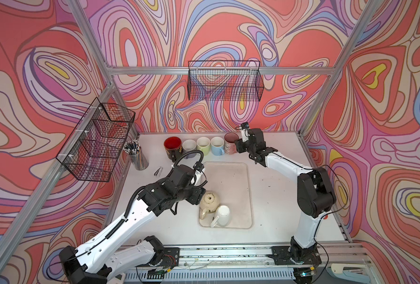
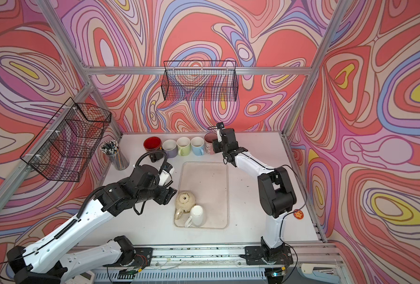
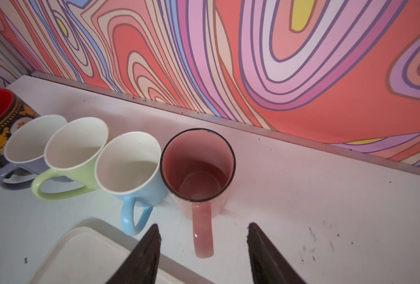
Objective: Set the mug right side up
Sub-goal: 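Release and raise the right gripper while the left moves over the tray, then lower the left gripper and close it on the upside-down white mug's base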
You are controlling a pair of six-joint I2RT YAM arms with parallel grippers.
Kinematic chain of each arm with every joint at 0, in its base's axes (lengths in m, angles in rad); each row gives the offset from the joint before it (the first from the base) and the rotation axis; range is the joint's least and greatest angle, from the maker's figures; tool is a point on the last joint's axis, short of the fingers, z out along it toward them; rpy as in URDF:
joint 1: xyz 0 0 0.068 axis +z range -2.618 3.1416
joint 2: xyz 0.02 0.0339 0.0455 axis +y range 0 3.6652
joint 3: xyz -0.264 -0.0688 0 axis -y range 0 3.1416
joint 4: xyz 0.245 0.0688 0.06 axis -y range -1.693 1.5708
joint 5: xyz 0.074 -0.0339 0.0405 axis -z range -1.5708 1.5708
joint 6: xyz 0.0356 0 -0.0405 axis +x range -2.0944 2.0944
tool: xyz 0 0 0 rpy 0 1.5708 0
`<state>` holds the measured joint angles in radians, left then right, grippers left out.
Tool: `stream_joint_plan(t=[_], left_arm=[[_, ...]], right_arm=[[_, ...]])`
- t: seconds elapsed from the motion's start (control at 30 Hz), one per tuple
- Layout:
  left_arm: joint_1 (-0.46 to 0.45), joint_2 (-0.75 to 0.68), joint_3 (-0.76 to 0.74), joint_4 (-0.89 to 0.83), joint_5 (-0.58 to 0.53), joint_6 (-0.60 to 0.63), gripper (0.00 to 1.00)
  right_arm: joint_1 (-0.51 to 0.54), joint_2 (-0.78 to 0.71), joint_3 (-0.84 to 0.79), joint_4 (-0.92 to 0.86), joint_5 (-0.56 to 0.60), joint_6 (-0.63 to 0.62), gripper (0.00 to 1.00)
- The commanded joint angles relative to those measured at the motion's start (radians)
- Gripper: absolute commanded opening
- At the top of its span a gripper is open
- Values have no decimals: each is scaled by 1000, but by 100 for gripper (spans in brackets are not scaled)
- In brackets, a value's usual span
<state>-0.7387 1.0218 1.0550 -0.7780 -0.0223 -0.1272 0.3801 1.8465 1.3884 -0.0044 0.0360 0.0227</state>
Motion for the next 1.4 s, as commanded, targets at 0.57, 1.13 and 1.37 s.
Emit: stream_joint_plan(t=[0.57,1.13,1.37], left_arm=[[-324,-52,-24,-174,-41,-185,49],[-462,156,-127,18,-121,-283,63],[-461,248,-133,75,-150,-281,60]], right_arm=[[-1,-613,-478,-7,-181,274,67],[-1,-864,-727,-44,-254,368,68],[-2,-906,-743,-93,-256,345,68]])
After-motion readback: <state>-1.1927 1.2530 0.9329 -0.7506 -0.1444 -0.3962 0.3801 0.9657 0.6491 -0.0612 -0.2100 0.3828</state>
